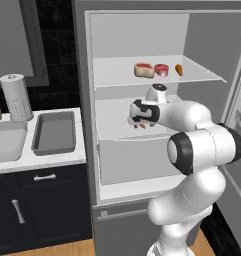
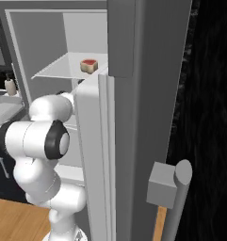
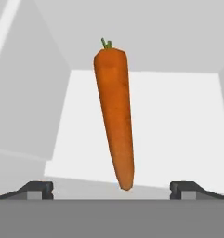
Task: Place one carrot and one steak in each tupperware on the nearby counter, to pack two identical lunches.
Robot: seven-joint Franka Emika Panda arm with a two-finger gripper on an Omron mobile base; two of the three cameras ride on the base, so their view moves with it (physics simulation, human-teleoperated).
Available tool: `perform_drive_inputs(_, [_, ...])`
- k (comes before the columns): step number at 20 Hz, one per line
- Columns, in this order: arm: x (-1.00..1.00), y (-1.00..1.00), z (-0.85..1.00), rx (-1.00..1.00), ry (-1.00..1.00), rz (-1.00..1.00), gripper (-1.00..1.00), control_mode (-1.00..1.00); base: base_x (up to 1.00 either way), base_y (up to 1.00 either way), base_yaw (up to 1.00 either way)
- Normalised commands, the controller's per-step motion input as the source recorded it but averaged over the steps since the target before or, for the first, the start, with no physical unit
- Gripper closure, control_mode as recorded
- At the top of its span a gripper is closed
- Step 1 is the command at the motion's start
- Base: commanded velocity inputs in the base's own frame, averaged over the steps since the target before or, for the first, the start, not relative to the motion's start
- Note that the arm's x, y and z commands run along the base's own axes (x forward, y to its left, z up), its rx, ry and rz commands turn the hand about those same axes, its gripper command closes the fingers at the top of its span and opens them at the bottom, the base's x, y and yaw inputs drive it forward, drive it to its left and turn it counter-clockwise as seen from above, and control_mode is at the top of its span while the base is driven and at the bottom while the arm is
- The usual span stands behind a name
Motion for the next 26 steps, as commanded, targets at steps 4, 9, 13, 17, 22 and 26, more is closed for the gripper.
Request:
perform_drive_inputs(4, [0.50,0.00,-0.26,0.00,0.00,0.00,-1.00,-1.00,0.00,0.00,0.00])
perform_drive_inputs(9, [0.46,0.00,-0.31,0.00,0.00,0.00,-1.00,-1.00,0.00,0.00,0.00])
perform_drive_inputs(13, [0.50,0.00,-0.25,0.00,0.00,0.00,-1.00,-1.00,0.00,0.00,0.00])
perform_drive_inputs(17, [0.38,0.00,-0.39,0.00,0.01,0.00,-1.00,-1.00,0.00,0.00,0.00])
perform_drive_inputs(22, [0.01,0.00,-0.70,-0.01,0.01,0.00,1.00,-1.00,0.00,0.00,0.00])
perform_drive_inputs(26, [-0.47,0.02,-0.78,0.00,0.00,0.00,1.00,-1.00,0.00,0.00,0.00])
